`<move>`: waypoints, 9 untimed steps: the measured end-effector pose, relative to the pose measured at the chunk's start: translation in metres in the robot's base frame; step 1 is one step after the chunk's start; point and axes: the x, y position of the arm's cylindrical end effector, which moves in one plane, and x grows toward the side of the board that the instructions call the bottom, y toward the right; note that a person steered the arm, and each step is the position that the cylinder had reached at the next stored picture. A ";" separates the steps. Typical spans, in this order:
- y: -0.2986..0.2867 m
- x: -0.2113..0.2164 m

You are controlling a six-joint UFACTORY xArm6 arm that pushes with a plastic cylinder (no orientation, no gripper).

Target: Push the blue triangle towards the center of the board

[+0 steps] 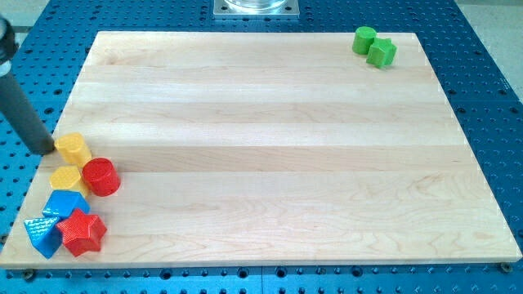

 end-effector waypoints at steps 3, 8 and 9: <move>0.035 0.152; 0.168 0.022; 0.168 0.040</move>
